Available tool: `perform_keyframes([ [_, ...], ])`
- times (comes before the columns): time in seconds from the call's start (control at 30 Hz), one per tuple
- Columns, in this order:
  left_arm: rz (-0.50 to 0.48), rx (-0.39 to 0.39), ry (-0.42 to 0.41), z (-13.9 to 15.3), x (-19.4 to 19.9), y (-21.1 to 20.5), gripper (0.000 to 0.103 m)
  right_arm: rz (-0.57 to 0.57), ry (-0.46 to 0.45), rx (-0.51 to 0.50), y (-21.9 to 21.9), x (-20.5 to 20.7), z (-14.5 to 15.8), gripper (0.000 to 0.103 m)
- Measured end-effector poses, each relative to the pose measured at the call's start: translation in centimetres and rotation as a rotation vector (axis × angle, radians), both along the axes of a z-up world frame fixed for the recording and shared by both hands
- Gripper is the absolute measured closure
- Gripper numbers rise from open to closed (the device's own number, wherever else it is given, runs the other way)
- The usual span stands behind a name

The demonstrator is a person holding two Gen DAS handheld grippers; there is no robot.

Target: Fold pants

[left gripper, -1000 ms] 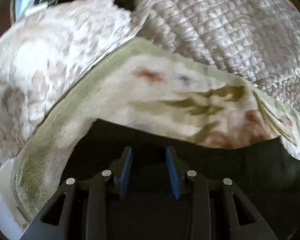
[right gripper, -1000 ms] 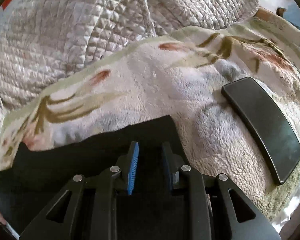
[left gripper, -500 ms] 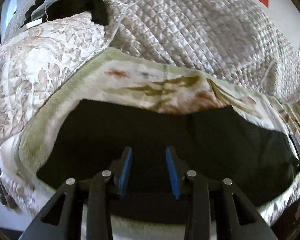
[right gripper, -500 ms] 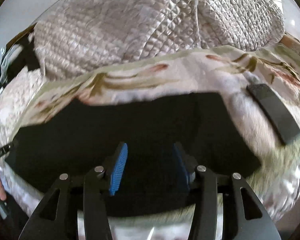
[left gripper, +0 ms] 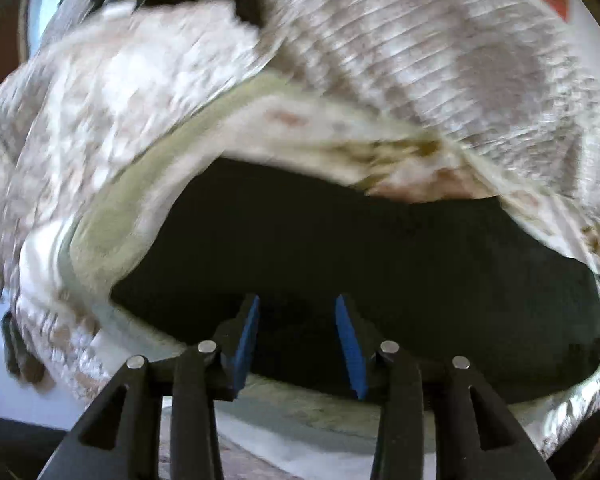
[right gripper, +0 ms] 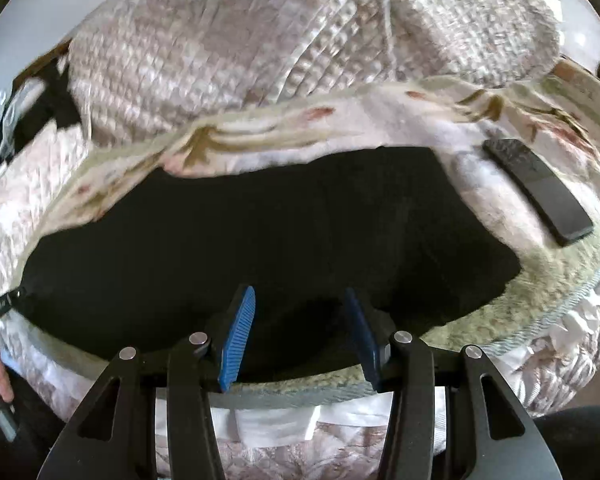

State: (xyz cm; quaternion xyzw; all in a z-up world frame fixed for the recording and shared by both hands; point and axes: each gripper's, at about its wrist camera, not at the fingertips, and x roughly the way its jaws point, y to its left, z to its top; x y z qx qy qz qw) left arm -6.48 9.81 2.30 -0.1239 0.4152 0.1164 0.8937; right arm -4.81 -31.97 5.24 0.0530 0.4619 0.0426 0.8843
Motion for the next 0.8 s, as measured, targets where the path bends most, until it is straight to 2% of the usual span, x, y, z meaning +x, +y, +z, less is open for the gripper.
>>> perform_keyframes([
  [0.07, 0.003, -0.011, -0.022, 0.2, -0.2, 0.5, 0.061, -0.006, 0.009, -0.002, 0.1, 0.1, -0.3, 0.055],
  [0.2, 0.055, -0.012, -0.039, 0.7, -0.6, 1.9, 0.061, 0.009, -0.038, 0.028, 0.5, 0.2, 0.8, 0.055],
  [0.37, 0.107, -0.001, -0.019, 0.6, 0.0, 3.6, 0.061, 0.107, -0.065, 0.043, 3.6, 1.3, 1.1, 0.055],
  [0.47, 0.099, 0.008, -0.003, 0.3, 0.7, 3.8, 0.059, 0.142, -0.051, 0.041, 4.7, 1.8, 0.5, 0.055],
  [0.53, 0.094, 0.028, 0.01, 0.2, 1.0, 3.4, 0.058, 0.169, -0.007, 0.008, 5.8, 2.5, -0.8, 0.055],
  [0.57, 0.089, 0.031, 0.005, 0.5, 1.0, 3.2, 0.058, 0.188, -0.036, -0.029, 6.5, 2.4, -0.6, 0.055],
  [0.63, 0.065, 0.016, -0.013, 1.0, 1.3, 2.9, 0.058, 0.207, -0.043, 0.004, 6.8, 2.4, -0.2, 0.055],
  [0.8, 0.001, 0.036, -0.039, 2.1, 2.9, 1.5, 0.058, 0.233, -0.057, 0.002, 7.6, 2.9, 0.4, 0.055],
])
